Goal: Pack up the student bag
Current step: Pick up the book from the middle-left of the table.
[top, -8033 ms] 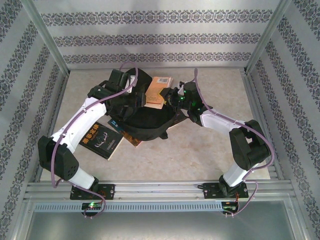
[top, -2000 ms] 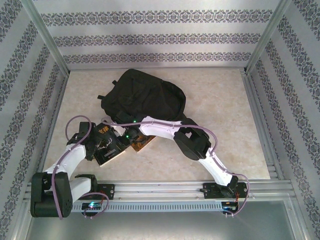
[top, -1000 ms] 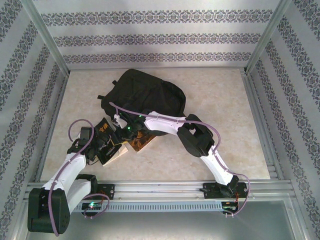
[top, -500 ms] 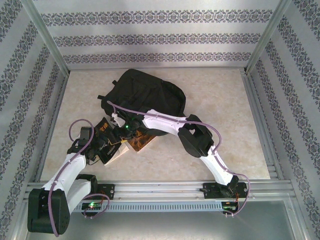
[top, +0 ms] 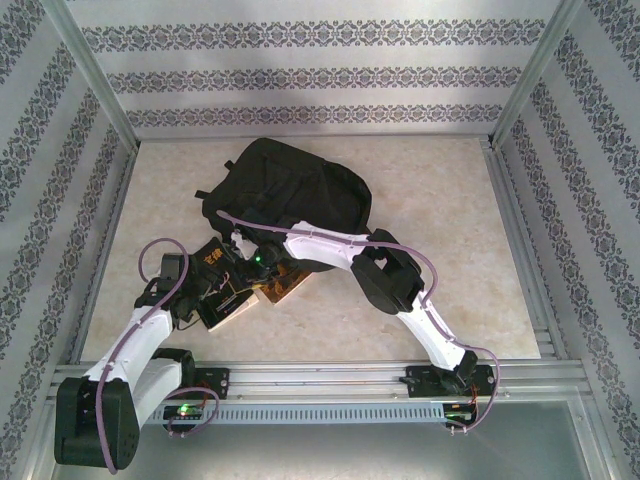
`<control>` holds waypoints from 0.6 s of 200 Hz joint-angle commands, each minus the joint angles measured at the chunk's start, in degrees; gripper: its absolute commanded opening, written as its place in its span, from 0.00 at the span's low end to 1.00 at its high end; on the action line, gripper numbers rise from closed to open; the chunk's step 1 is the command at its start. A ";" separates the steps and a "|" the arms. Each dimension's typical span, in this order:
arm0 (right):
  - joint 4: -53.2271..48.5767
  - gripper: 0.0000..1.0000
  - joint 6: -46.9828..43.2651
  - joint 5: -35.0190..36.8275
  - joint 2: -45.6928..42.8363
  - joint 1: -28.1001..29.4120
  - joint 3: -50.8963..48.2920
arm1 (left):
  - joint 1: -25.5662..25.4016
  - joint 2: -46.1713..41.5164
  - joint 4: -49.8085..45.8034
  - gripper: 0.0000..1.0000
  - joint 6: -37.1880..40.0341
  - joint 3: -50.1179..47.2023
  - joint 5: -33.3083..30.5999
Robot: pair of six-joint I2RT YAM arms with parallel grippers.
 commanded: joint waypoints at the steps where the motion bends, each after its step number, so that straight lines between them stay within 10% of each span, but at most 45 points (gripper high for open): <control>1: -0.23 0.19 0.04 -0.19 0.03 0.74 -0.74 | -2.22 -0.08 -2.27 0.98 -1.53 -0.65 11.65; 22: 0.91 0.00 0.82 -0.76 -1.21 0.57 -0.85 | -2.28 -1.56 -6.18 1.00 0.84 2.44 9.88; 120: 2.66 0.00 2.62 -4.16 -13.90 -0.70 -0.25 | -2.25 -7.21 -30.17 1.00 14.01 29.75 -10.73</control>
